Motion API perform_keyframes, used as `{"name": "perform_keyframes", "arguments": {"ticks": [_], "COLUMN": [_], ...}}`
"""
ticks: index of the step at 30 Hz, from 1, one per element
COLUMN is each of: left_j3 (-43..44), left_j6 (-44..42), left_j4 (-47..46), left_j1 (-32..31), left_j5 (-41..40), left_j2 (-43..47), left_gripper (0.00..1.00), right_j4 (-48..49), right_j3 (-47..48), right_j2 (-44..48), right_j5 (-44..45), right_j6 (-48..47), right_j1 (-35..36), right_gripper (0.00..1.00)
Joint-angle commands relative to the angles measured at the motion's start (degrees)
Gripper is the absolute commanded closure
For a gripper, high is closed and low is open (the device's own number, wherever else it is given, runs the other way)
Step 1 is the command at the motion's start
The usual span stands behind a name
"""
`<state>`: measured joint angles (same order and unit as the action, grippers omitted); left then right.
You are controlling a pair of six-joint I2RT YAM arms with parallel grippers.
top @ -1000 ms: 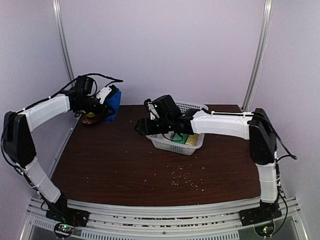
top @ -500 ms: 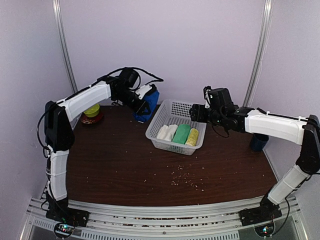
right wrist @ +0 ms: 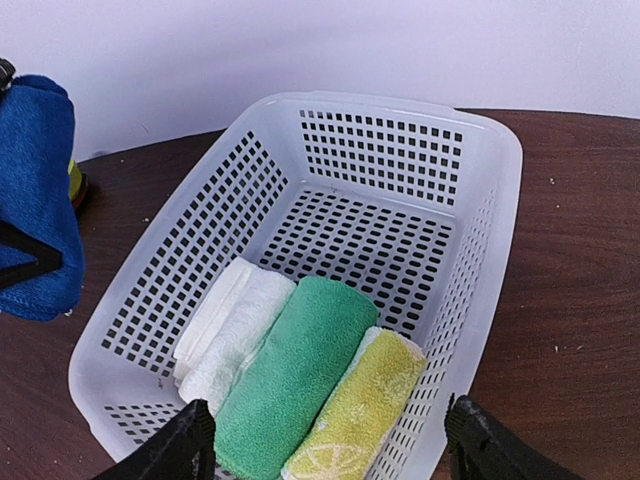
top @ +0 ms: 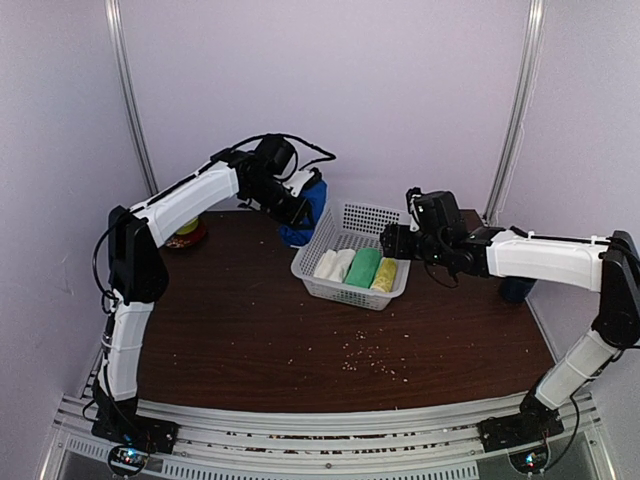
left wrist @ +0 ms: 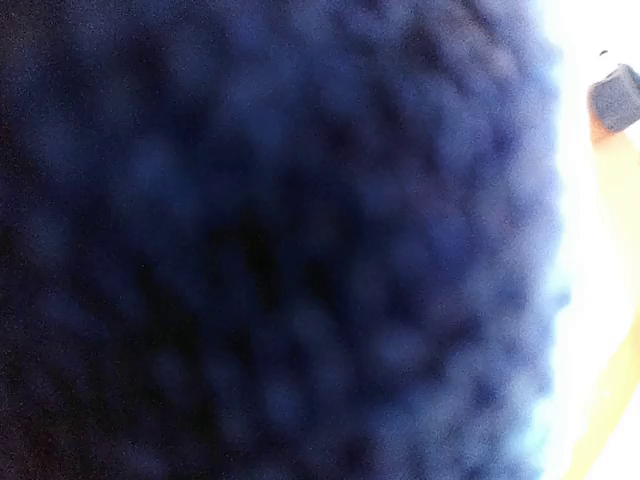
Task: Roll the towels
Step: Smooth out the bin at the center of the board.
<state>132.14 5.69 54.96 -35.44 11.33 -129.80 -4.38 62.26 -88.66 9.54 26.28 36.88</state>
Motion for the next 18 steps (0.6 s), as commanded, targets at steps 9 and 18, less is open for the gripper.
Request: {"name": "perform_keyframes", "arguments": {"ticks": [9,18], "left_j3": [0.89,2.80], "left_j6": [4.94,5.04], "left_j4": [-6.84,-6.79], "left_j1": [-3.69,-4.87], "left_j5": [4.13,-5.65], "left_j2": [-4.18,-10.19], "left_gripper": [1.00,1.00], "right_j4": [4.07,7.11], "right_j3": [-3.37,1.05], "right_j2": [-0.05,-7.64], "right_j5": [8.78,7.07], "right_j6": [2.41,4.35], "right_j1": [-1.55,-6.13], "right_gripper": [0.19,0.22]}}
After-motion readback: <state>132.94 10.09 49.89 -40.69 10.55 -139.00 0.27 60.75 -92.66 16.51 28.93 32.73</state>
